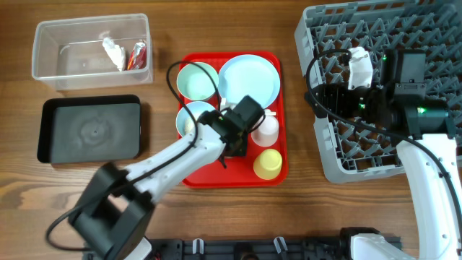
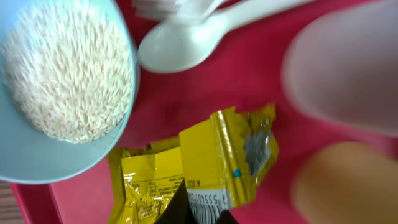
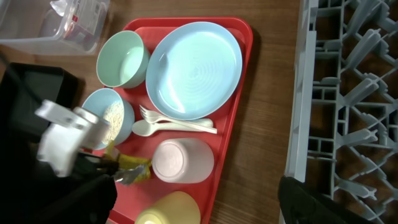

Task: Sort waste into correct bins and load items into the dishwasher rack
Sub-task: 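Carry the yellow wrapper with the left gripper and drop it into the clear bin, then grasp the rim of the light-blue bowl of rice with the left gripper, then lift the bowl over the black tray and tip the rice out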

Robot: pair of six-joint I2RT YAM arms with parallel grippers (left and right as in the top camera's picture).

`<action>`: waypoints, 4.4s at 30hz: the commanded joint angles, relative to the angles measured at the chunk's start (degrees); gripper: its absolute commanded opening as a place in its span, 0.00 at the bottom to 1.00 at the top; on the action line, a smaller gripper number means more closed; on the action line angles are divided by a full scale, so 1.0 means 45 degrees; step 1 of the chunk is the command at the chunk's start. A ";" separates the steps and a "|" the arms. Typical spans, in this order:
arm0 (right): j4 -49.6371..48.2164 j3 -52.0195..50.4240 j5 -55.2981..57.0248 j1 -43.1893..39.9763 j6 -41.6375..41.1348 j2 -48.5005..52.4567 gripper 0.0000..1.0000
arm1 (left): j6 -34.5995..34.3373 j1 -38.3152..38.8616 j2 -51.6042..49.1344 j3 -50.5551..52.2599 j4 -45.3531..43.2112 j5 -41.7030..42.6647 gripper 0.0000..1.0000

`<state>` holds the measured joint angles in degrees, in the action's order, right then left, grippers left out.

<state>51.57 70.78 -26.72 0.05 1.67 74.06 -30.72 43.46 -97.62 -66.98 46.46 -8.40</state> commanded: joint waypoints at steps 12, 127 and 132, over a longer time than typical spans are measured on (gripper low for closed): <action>-0.0073 0.0243 0.0073 -0.0053 -0.0078 0.0141 0.88 | 0.0092 -0.0199 0.4352 -0.1549 0.0602 -0.0937 0.04; -0.0238 0.0194 0.0083 -0.0005 -0.0374 0.0976 0.88 | 0.2759 -0.2331 -0.0840 -0.1773 0.1899 0.0563 0.04; -0.0257 0.0194 0.0083 -0.0005 -0.0374 0.0976 0.88 | 0.2331 -0.3264 0.1035 -0.2118 0.2424 0.0680 0.04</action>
<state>50.50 70.78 -26.72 0.05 0.25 77.80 -17.26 32.14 -100.66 -74.13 56.64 -5.50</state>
